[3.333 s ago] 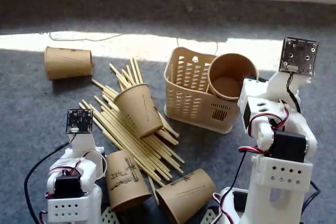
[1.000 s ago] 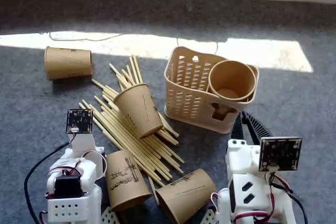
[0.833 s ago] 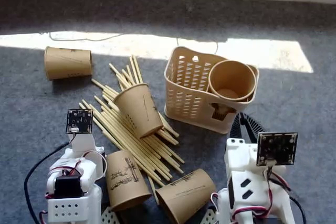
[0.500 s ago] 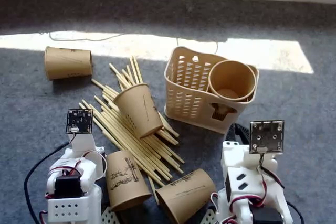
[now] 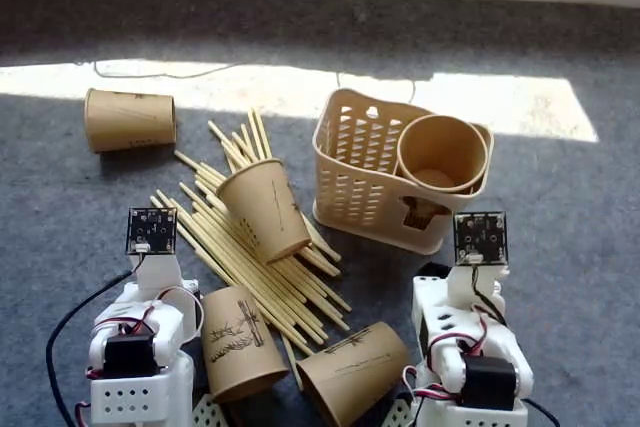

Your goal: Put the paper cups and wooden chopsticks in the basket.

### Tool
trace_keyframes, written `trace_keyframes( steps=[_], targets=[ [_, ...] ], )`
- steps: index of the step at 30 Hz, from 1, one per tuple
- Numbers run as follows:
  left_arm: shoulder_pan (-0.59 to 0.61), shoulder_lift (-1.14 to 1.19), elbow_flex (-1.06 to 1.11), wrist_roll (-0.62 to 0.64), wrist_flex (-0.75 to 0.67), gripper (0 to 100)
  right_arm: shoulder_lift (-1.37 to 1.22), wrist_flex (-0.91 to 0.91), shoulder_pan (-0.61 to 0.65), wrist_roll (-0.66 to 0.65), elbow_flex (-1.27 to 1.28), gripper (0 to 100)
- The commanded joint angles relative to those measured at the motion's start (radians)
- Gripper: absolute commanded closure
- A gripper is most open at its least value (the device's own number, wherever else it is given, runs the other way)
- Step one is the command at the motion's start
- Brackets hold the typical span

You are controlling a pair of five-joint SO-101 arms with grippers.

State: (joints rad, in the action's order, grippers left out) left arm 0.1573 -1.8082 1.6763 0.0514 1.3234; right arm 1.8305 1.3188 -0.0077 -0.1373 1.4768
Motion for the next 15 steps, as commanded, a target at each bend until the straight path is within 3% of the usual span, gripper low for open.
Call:
trace_keyframes(
  steps=[1, 15],
  targets=[
    [0.007, -0.012, 0.008, -0.008, 0.009, 99, 0.008, -0.087, -0.062, -0.005, 0.084, 98.0],
    [0.061, -0.012, -0.303, -0.028, -0.021, 99, 0.008, -0.105, -0.148, -0.009, 0.237, 98.0]
  ],
)
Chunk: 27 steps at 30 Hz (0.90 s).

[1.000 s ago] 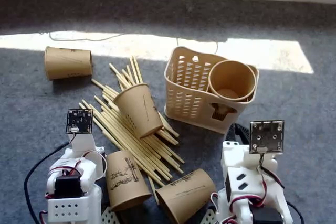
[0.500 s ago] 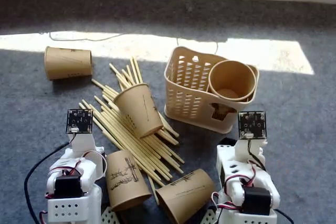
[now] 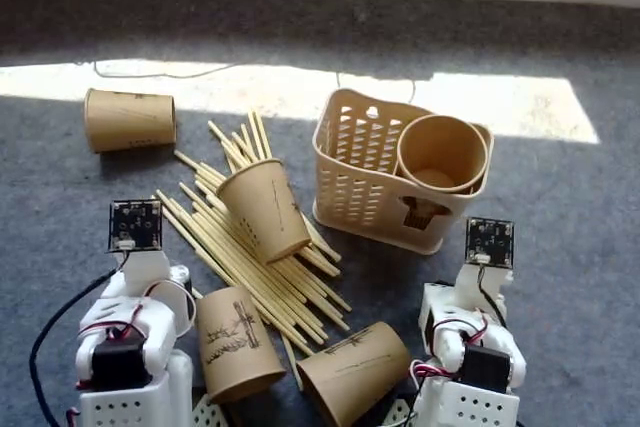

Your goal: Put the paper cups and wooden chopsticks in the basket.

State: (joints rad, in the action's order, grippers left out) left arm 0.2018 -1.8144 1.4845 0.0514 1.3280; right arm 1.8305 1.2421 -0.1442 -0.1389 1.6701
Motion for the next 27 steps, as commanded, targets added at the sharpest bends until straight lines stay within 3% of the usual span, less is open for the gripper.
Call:
trace_keyframes(
  steps=[1, 6, 10, 15, 22, 27],
  targets=[
    [0.025, -0.005, -0.136, -0.061, -0.040, 99, 0.007, -0.028, -0.010, -0.008, 0.056, 98.0],
    [0.107, -0.005, -0.213, -0.258, -0.143, 99, 0.007, -0.030, -0.012, -0.008, 0.101, 98.0],
    [0.168, 0.002, -0.266, -0.258, -0.189, 99, 0.007, -0.030, -0.012, -0.008, 0.108, 98.0],
    [0.225, 0.004, -0.328, -0.245, -0.193, 89, 0.007, -0.030, -0.022, -0.002, 0.105, 98.0],
    [0.255, 0.013, -0.346, -0.209, -0.265, 88, 0.007, -0.030, -0.070, 0.068, 0.107, 98.0],
    [0.251, 0.191, -0.404, -0.212, -0.281, 88, 0.007, -0.058, -0.070, 0.055, 0.108, 98.0]
  ],
)
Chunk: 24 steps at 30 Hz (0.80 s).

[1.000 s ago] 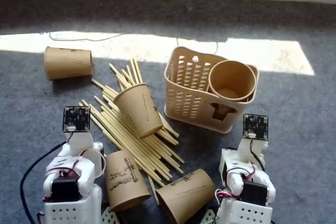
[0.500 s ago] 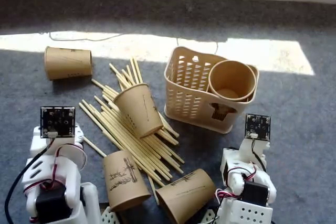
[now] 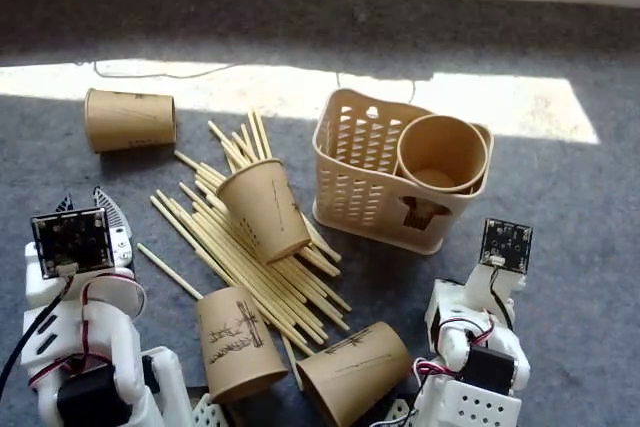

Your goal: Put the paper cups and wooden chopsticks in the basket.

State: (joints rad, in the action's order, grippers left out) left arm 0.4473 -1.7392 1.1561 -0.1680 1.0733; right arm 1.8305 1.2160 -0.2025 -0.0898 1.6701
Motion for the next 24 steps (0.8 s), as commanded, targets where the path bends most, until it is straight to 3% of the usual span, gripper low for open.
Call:
trace_keyframes(
  steps=[1, 8, 17, 24],
  targets=[
    [0.005, 0.179, -0.104, 0.008, -0.026, 87, 0.007, -0.031, -0.012, 0.006, 0.108, 98.0],
    [0.013, 0.688, -0.389, 0.008, -0.021, 79, 0.007, -0.033, -0.012, 0.006, 0.108, 98.0],
    [0.028, 1.236, -0.750, 0.003, -0.018, 79, 0.007, -0.036, -0.012, 0.006, 0.108, 98.0],
    [0.045, 1.552, -1.003, -0.097, 0.003, 79, 0.007, -0.036, -0.012, 0.006, 0.108, 98.0]
  ],
)
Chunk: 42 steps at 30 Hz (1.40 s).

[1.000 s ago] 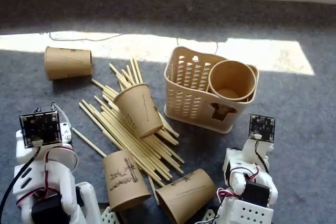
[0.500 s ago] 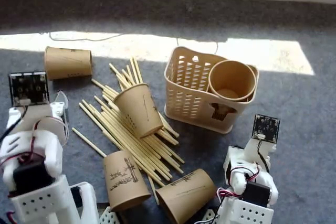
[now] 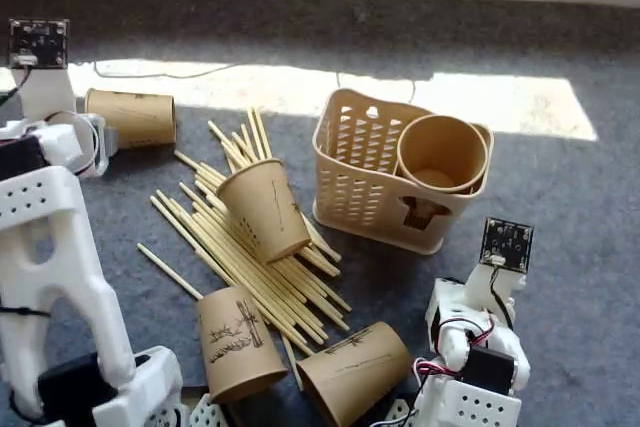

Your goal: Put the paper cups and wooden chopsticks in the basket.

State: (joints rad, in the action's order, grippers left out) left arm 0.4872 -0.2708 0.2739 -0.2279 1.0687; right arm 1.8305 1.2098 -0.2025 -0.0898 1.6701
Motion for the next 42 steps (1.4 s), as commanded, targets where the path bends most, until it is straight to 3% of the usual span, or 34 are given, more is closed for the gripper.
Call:
trace_keyframes(
  steps=[1, 10, 22, 29, 35, 42],
  targets=[
    [0.005, 0.122, -0.156, -0.051, 0.021, 79, 0.007, -0.030, -0.012, 0.006, 0.108, 98.0],
    [0.005, 0.432, -0.449, -0.192, 0.121, 79, 0.007, -0.030, -0.012, 0.006, 0.108, 98.0],
    [0.005, 0.771, -0.792, -0.198, 0.201, 79, 0.007, -0.031, -0.012, 0.006, 0.108, 98.0],
    [-0.018, 0.846, -0.842, -0.198, 0.203, 79, 0.007, -0.031, -0.012, 0.006, 0.108, 98.0],
    [-0.090, 0.845, -0.845, -0.301, 0.353, 79, 0.007, -0.031, -0.012, 0.006, 0.108, 98.0],
    [-0.147, 0.845, -0.845, -0.299, 0.368, 79, 0.007, -0.031, -0.012, 0.006, 0.108, 98.0]
  ],
)
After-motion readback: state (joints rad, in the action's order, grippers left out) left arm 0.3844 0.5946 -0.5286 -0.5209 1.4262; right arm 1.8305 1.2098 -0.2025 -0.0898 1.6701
